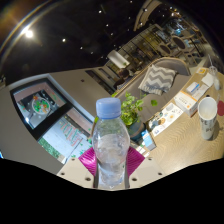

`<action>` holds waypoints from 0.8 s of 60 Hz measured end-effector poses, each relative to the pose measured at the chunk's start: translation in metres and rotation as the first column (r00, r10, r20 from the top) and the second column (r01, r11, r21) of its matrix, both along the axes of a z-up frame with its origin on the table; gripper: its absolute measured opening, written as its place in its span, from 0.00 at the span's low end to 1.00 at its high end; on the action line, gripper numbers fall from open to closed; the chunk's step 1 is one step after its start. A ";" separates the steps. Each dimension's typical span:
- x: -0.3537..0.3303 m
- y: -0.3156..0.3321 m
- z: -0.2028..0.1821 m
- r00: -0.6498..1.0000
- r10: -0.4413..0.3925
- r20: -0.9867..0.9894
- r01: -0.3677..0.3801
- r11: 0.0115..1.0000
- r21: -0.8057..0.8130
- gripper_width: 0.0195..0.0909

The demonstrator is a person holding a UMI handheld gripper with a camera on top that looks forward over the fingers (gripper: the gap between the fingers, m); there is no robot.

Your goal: Pour water

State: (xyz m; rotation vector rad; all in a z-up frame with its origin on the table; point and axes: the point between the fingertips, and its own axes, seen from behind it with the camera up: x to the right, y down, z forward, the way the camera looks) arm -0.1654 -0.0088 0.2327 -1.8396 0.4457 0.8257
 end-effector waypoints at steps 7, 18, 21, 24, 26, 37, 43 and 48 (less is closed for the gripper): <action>0.031 0.005 0.037 0.960 -0.006 -0.280 0.009 1.000 0.007 0.21; 0.107 0.012 0.054 0.732 -0.097 -0.674 0.076 0.995 -0.060 0.21; 0.123 0.020 0.042 0.667 -0.131 -0.733 0.093 0.991 -0.092 0.21; 0.137 0.023 0.028 0.609 -0.162 -0.776 0.097 0.987 -0.129 0.21; 0.144 0.024 0.019 0.575 -0.175 -0.799 0.092 0.984 -0.149 0.21; 0.165 0.033 -0.021 0.370 -0.247 -0.895 0.053 0.968 -0.245 0.21; 0.169 0.031 -0.026 0.328 -0.254 -0.910 0.031 0.966 -0.258 0.21; 0.164 0.036 -0.031 0.319 -0.254 -0.913 0.002 0.964 -0.268 0.21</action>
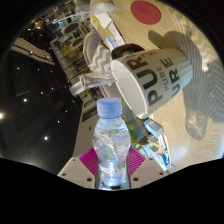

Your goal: Pour water

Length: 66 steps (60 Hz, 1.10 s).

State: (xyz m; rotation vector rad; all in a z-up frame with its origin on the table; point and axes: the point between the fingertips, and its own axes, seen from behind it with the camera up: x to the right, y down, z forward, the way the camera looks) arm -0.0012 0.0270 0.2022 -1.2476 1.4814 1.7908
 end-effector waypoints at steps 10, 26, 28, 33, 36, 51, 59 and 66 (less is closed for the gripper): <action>-0.011 -0.010 0.015 0.985 0.079 0.154 -0.083 0.996 0.020 0.20; 0.044 -0.018 0.123 0.642 -0.065 0.764 -0.162 0.962 0.218 0.21; 0.056 -0.017 0.136 0.556 -0.104 0.824 -0.172 0.956 0.237 0.21; 0.098 -0.016 0.155 0.333 -0.195 0.922 -0.179 0.948 0.265 0.21; 0.122 -0.013 0.165 0.192 -0.239 0.952 -0.158 0.950 0.270 0.21; 0.240 -0.006 0.062 -0.371 -0.109 0.922 -0.104 0.992 0.076 0.21; 0.263 -0.006 -0.016 -0.416 0.001 0.909 -0.087 0.995 -0.041 0.21; 0.275 -0.009 -0.068 -0.402 0.051 0.914 -0.082 0.992 -0.091 0.21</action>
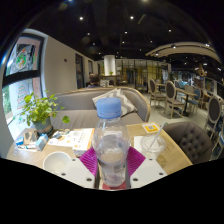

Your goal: Pour water

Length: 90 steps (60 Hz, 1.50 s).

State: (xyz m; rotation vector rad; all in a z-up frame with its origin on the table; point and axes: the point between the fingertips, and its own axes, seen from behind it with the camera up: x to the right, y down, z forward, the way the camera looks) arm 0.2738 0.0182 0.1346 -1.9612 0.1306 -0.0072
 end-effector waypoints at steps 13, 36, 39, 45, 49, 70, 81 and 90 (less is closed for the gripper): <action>-0.001 -0.007 -0.061 0.999 -0.028 -0.024 0.027 0.997 -0.067 0.22; -0.005 -0.024 -0.079 0.995 -0.094 -0.020 0.089 0.982 -0.169 0.83; -0.004 -0.027 -0.077 0.994 -0.108 -0.033 0.101 0.981 -0.165 0.92; -0.002 -0.051 -0.067 0.989 -0.147 -0.018 0.140 0.970 -0.200 0.93; -0.003 -0.067 -0.058 0.987 -0.163 -0.003 0.159 0.962 -0.224 0.93; -0.058 -0.195 0.026 0.987 -0.156 0.029 0.157 0.938 -0.309 0.92; -0.086 -0.247 0.056 0.987 -0.156 0.041 0.161 0.936 -0.314 0.93; -0.101 -0.266 0.069 0.987 -0.151 0.052 0.160 0.941 -0.299 0.93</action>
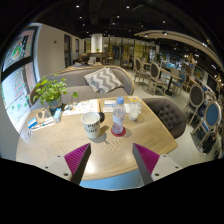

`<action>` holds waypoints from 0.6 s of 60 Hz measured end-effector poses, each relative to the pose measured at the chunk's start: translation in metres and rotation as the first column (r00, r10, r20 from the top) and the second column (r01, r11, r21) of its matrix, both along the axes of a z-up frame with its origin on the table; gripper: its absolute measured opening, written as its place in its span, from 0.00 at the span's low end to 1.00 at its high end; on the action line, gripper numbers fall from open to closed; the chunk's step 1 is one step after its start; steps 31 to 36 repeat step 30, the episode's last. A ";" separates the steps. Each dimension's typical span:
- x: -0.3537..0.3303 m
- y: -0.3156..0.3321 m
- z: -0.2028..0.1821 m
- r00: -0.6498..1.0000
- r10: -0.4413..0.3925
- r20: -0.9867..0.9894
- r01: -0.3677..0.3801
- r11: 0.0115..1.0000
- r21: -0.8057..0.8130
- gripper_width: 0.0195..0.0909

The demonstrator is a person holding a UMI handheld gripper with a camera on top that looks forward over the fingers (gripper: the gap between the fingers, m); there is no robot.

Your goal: Pour water

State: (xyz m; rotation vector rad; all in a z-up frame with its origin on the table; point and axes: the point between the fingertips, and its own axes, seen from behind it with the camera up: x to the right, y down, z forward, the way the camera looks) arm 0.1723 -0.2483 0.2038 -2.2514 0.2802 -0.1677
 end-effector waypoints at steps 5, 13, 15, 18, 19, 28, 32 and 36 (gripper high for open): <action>-0.004 -0.004 0.004 1.000 0.006 0.003 -0.006 1.000 0.008 0.93; -0.003 -0.005 0.005 1.000 0.007 0.014 -0.007 1.000 0.002 0.92; -0.003 -0.005 0.007 1.000 0.005 0.010 -0.005 1.000 0.003 0.92; -0.001 -0.006 0.006 1.000 -0.004 0.006 0.004 1.000 -0.005 0.93; -0.001 -0.006 0.007 1.000 -0.005 0.009 0.005 1.000 -0.008 0.93; -0.003 -0.002 0.012 1.000 -0.005 0.025 0.005 1.000 0.001 0.93; -0.004 -0.002 0.012 1.000 -0.007 0.025 0.007 1.000 0.000 0.93; -0.004 -0.002 0.012 1.000 -0.007 0.025 0.007 1.000 0.000 0.93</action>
